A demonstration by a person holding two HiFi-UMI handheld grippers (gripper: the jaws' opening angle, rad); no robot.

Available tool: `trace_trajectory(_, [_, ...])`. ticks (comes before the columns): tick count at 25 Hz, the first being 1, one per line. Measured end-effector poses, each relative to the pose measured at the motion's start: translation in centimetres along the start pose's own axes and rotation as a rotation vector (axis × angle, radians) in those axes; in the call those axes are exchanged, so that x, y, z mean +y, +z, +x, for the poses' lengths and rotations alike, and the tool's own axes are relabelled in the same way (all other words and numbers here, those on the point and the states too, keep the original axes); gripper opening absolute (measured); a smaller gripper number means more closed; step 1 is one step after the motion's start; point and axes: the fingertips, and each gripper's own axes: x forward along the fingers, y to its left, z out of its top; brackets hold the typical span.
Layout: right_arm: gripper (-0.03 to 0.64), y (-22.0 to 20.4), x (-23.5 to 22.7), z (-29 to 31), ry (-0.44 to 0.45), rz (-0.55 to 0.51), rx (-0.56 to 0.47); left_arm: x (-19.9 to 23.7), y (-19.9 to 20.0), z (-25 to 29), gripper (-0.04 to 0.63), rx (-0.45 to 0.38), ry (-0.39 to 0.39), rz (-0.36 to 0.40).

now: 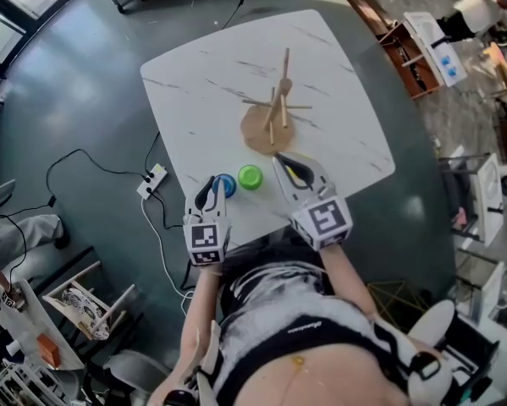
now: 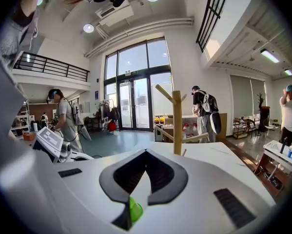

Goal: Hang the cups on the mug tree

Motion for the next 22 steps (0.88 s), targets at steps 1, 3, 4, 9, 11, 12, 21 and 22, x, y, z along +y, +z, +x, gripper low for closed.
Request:
trace_trajectory(1, [0.003, -0.1, -0.1, 0.0, -0.004, 0.003, 0.003, -0.1, -0.4, 0.2, 0.058, 0.011, -0.007, 0.000])
trace_trajectory(3, [0.003, -0.2, -0.2, 0.0, -0.013, 0.009, 0.007, -0.2, -1.2, 0.5, 0.095, 0.035, -0.022, -0.001])
trace_trajectory(4, [0.003, -0.3, -0.3, -0.1, -0.017, 0.011, 0.009, -0.3, -1.6, 0.7, 0.106, 0.047, -0.028, 0.001])
trace_trajectory(9, [0.003, -0.7, -0.9, -0.5, -0.038, 0.022, 0.015, -0.9, -3.6, 1.1, 0.203, 0.111, -0.068, -0.006])
trace_trajectory(11, [0.003, -0.8, -1.1, -0.6, -0.045, 0.022, 0.015, -1.2, -4.4, 1.3, 0.227, 0.140, -0.081, -0.003])
trace_trajectory(12, [0.003, -0.9, -1.1, -0.7, -0.047, 0.023, 0.015, -1.3, -4.8, 1.3, 0.242, 0.154, -0.084, 0.000])
trace_trajectory(21, [0.003, -1.2, -2.2, -1.6, -0.070, 0.029, 0.016, -1.2, -6.8, 2.4, 0.244, 0.234, -0.094, 0.020])
trace_trajectory(22, [0.003, -1.2, -2.4, -1.7, -0.074, 0.033, 0.016, -1.2, -6.8, 2.5, 0.244, 0.239, -0.097, 0.021])
